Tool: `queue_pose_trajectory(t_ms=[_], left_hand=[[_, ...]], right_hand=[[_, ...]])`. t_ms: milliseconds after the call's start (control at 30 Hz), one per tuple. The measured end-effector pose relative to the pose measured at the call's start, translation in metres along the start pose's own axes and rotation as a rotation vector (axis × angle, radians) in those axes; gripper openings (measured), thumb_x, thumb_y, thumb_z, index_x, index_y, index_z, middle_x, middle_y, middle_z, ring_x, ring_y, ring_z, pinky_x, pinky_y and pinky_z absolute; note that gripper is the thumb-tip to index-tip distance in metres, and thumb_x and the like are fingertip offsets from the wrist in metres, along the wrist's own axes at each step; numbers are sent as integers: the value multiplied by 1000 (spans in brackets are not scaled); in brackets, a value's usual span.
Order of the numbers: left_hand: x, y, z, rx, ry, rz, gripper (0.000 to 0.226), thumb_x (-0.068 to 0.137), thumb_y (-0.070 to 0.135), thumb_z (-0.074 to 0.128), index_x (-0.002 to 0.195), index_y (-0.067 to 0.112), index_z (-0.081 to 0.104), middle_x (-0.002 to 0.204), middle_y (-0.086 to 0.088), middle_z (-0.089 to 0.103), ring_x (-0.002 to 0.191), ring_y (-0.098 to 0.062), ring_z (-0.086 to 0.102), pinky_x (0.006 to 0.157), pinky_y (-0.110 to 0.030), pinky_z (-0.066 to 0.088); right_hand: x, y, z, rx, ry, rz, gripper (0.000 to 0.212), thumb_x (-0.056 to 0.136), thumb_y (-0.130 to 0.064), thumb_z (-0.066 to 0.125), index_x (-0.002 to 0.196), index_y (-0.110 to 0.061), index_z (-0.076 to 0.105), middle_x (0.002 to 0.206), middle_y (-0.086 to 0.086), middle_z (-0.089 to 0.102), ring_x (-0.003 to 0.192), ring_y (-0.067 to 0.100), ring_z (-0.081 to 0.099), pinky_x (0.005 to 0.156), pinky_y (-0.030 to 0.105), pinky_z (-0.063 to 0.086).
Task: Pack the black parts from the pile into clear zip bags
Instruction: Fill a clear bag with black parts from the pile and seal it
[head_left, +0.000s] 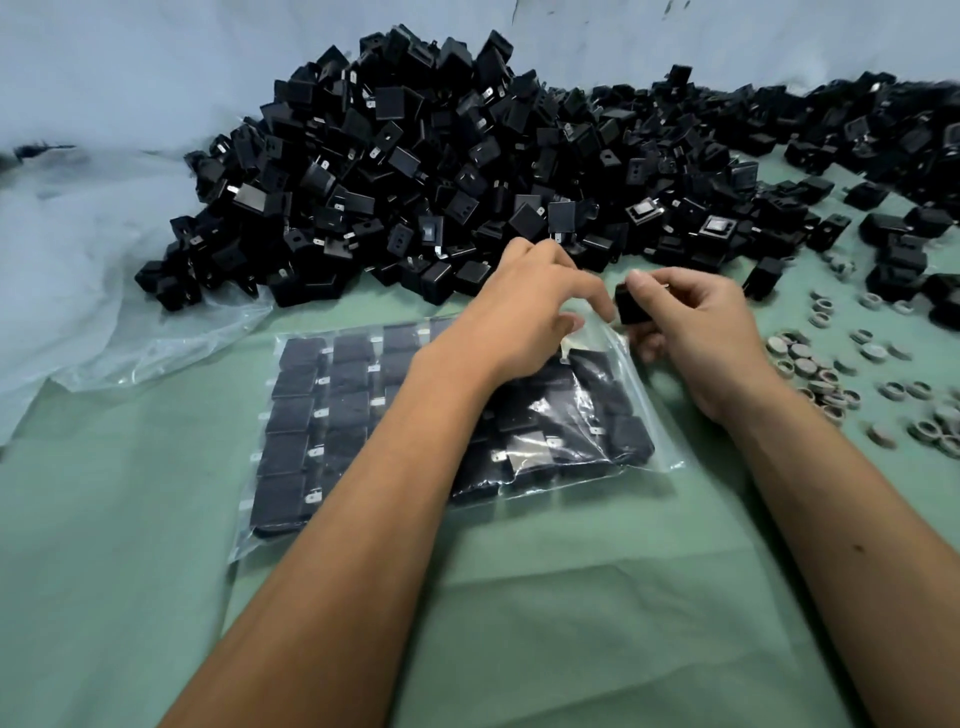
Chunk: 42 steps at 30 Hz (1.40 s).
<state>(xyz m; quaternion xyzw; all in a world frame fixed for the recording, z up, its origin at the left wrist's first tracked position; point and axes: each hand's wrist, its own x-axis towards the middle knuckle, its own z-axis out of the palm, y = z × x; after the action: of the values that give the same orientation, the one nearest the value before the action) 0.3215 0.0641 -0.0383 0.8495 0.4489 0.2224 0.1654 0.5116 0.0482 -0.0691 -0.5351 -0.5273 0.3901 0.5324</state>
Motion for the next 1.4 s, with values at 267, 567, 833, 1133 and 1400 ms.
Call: queue_pose_trajectory(t_ms=[267,567,833,1133,1400], left_hand=[[1,-5,-16,50,106,46,11,87,23,81,94,31,79,116,7,57,118,-17,45,105,-37,40],[1,-7,-22,17,112,23,10,84,24,83,92,29,79,115,4,61,117,-19,53,102,-42,45],[-1,-9,-24,-66,126,-7,13,81,21,85,89,30,80,114,6,62,112,-15,57,97,-43,50],[-1,-7,-23,-72,129,14,11,82,20,84,89,28,79,113,5,62,112,-16,57,97,-43,50],[1,-3,-20,-57,159,55,11,83,19,84,89,27,79,110,7,61,108,-12,58,94,-39,52]], right_hand=[[-1,5,1,-27,-6,-50,40,91,-28,79,79,-14,44,65,12,58,48,18,54,40,24,39],[0,2,1,-57,-237,-42,39,76,-45,82,99,-21,62,84,2,61,50,14,53,42,23,42],[0,3,-4,-13,-301,46,43,96,0,66,133,-22,67,69,2,69,57,13,51,63,25,49],[5,6,1,-88,-213,-43,11,96,-21,73,102,-16,66,81,-5,67,50,9,55,43,19,42],[3,7,8,-157,-175,-171,14,90,-26,80,89,-12,75,69,3,71,56,8,61,53,18,49]])
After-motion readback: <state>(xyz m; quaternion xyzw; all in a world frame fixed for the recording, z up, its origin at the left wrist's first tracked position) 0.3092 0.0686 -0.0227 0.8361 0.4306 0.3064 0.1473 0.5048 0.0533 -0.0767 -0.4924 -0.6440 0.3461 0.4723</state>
